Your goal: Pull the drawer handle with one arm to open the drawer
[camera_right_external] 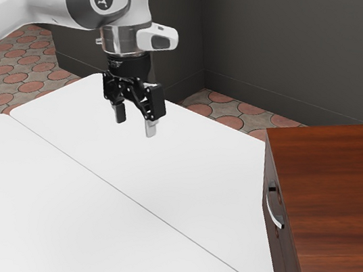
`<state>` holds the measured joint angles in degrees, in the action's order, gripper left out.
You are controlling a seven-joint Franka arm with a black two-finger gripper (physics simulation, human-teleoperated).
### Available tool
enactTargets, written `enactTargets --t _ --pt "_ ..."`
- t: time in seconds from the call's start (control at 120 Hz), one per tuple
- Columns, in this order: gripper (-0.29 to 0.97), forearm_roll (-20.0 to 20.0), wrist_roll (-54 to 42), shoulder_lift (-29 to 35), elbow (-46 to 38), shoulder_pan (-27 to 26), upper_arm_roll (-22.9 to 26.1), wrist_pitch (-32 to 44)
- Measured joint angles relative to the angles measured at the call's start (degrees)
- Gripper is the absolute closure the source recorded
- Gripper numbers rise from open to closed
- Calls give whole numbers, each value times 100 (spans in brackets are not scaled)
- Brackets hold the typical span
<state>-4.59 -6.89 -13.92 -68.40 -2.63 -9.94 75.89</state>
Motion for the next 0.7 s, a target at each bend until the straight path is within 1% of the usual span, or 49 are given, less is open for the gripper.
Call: enactTargets --t 0.267,0.317,0.367,0.458,0.575,0.617,0.658,0.7 --pt "0 -32 3 36 24 64 2 -7" --pt "0 -36 20 263 96 62 5 -16" --pt "0 -37 134 683 143 100 129 -34" --pt "0 -25 720 1341 155 276 817 -265" --pt "0 64 1666 1547 135 462 1753 -636" --pt "0 241 1998 1567 124 623 2228 -721" --pt "0 595 2311 1573 119 846 2837 -784" --pt "0 865 2598 1570 116 809 3253 -835"
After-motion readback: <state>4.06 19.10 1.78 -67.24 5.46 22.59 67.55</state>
